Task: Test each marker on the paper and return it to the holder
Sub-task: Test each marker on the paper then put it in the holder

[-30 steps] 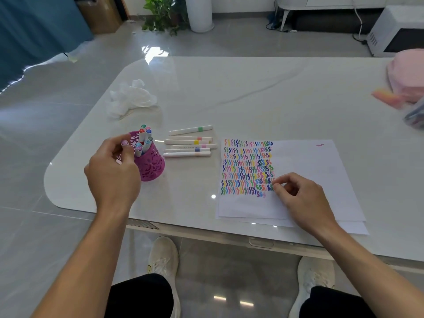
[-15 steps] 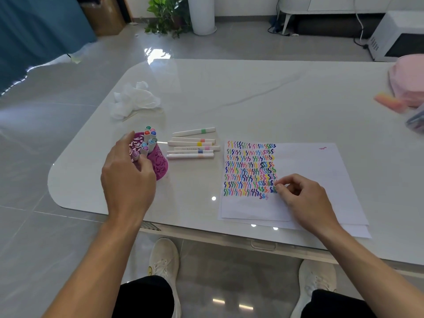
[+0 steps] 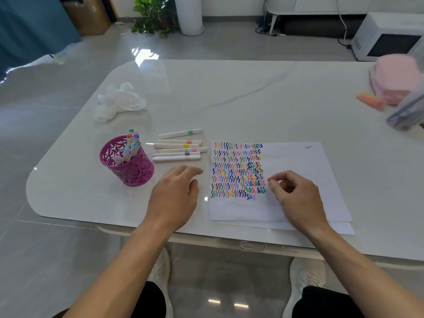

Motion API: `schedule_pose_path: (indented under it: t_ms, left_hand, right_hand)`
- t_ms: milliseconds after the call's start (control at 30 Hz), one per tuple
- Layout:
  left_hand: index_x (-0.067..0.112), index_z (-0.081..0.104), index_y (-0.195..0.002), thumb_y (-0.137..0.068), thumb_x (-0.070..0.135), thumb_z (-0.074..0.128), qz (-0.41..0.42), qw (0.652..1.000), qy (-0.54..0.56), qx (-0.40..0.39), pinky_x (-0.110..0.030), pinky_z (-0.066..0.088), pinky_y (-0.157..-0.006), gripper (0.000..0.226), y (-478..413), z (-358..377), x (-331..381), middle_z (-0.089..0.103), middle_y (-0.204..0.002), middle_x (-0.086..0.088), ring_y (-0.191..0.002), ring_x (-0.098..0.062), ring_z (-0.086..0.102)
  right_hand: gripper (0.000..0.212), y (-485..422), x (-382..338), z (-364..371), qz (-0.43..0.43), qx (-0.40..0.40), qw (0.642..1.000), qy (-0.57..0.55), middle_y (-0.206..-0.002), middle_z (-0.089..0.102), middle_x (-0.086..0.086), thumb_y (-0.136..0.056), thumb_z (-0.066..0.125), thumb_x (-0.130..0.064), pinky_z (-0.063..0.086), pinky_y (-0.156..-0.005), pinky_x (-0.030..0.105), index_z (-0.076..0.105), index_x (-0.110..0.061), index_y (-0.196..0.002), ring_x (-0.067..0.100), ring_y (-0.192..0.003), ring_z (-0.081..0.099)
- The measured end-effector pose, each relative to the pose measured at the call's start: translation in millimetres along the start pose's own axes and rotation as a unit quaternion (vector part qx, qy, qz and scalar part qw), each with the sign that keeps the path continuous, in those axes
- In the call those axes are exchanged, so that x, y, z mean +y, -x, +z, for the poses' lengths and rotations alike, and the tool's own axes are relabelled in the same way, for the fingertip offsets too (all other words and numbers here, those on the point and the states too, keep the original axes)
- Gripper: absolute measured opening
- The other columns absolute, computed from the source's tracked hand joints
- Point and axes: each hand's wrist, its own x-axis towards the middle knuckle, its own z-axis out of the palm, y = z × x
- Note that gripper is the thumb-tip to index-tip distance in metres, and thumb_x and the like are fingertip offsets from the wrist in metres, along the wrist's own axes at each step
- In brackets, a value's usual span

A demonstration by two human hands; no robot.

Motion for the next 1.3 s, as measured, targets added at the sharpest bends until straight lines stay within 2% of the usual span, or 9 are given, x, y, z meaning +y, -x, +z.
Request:
schedule_pose_path:
  t_ms: [100,200,333,400,533,633,733,1133,1300]
  left_hand:
    - [0.026,0.056,-0.141,-0.102,0.013,0.050,-0.030,0.998,-0.029,-0.043,-0.031,0.045,-0.105,0.041,-5,14,-1,0.055,-0.144,0.007,-0.130,-0.016,0.051]
    - [0.027,0.040,-0.152,-0.104,0.013,0.045,-0.039,0.997,-0.045,-0.057,-0.034,0.034,-0.116,0.050,-11,22,-2,0.035,-0.160,0.008,-0.146,-0.017,0.034]
    - [0.023,0.021,-0.159,-0.106,0.016,0.037,-0.032,0.997,-0.043,-0.061,-0.029,0.014,-0.121,0.056,-18,29,-7,0.014,-0.167,0.006,-0.154,-0.014,0.012]
    - [0.021,0.017,-0.160,-0.106,0.015,0.036,-0.042,0.997,-0.044,-0.050,-0.031,0.011,-0.123,0.057,-23,33,-11,0.011,-0.167,0.004,-0.155,-0.014,0.008]
    - [0.017,0.022,-0.159,-0.105,0.013,0.038,-0.065,0.996,-0.053,-0.037,-0.037,0.017,-0.123,0.056,-31,36,-11,0.024,-0.165,-0.003,-0.153,-0.021,0.018]
    - [0.013,0.045,-0.147,-0.100,0.009,0.049,-0.063,0.996,-0.066,-0.016,-0.043,0.037,-0.110,0.048,-30,34,-2,0.045,-0.149,-0.007,-0.137,-0.028,0.038]
    - [0.012,0.057,-0.135,-0.095,0.008,0.057,-0.053,0.996,-0.078,-0.010,-0.045,0.045,-0.097,0.040,-27,34,3,0.053,-0.134,-0.008,-0.123,-0.031,0.047]
    - [0.012,0.073,-0.105,-0.095,0.016,0.066,-0.046,0.996,-0.070,0.022,-0.040,0.046,-0.078,0.013,-23,34,-1,0.061,-0.103,-0.004,-0.102,-0.026,0.054]
    - [0.008,0.069,-0.106,-0.100,0.018,0.056,0.076,0.989,-0.015,0.127,-0.041,0.051,-0.081,0.017,-21,25,15,0.065,-0.108,-0.007,-0.101,-0.026,0.055]
  right_hand:
    - [0.008,0,2,-1,0.005,-0.010,1.000,0.005,-0.070,0.067,-0.007,-0.095,0.071,-0.021,0.043,-0.057,0.008,0.073,-0.024,-0.088,-0.001,-0.066,0.059]
    - [0.008,1,3,-1,0.007,-0.013,1.000,0.002,-0.067,0.066,-0.007,-0.095,0.071,-0.021,0.041,-0.056,0.009,0.073,-0.024,-0.087,0.001,-0.062,0.058]
    - [0.007,1,2,0,0.006,-0.011,1.000,-0.002,-0.067,0.066,-0.008,-0.095,0.071,-0.021,0.041,-0.056,0.009,0.073,-0.022,-0.089,0.001,-0.063,0.058]
    - [0.007,1,3,0,0.005,-0.006,1.000,0.000,-0.068,0.066,-0.008,-0.095,0.070,-0.021,0.042,-0.057,0.009,0.073,-0.023,-0.089,0.002,-0.065,0.059]
    - [0.007,2,6,-1,-0.001,-0.002,1.000,0.004,-0.069,0.067,-0.008,-0.096,0.070,-0.023,0.045,-0.058,0.013,0.072,-0.025,-0.090,0.006,-0.070,0.061]
    - [0.007,3,7,-2,-0.003,-0.002,1.000,-0.002,-0.069,0.068,-0.007,-0.095,0.070,-0.023,0.045,-0.058,0.014,0.072,-0.025,-0.089,0.008,-0.069,0.061]
    - [0.007,3,6,-1,-0.003,-0.007,1.000,-0.009,-0.068,0.067,-0.007,-0.095,0.071,-0.023,0.043,-0.057,0.012,0.072,-0.025,-0.089,0.005,-0.065,0.060]
    - [0.005,4,4,-2,-0.004,-0.015,1.000,-0.013,-0.071,0.067,-0.007,-0.096,0.070,-0.023,0.043,-0.057,0.009,0.073,-0.023,-0.093,0.002,-0.065,0.059]
    - [0.006,1,5,-2,0.004,0.000,1.000,0.001,-0.071,0.069,-0.009,-0.096,0.069,-0.024,0.044,-0.056,0.012,0.073,-0.026,-0.091,0.006,-0.070,0.062]
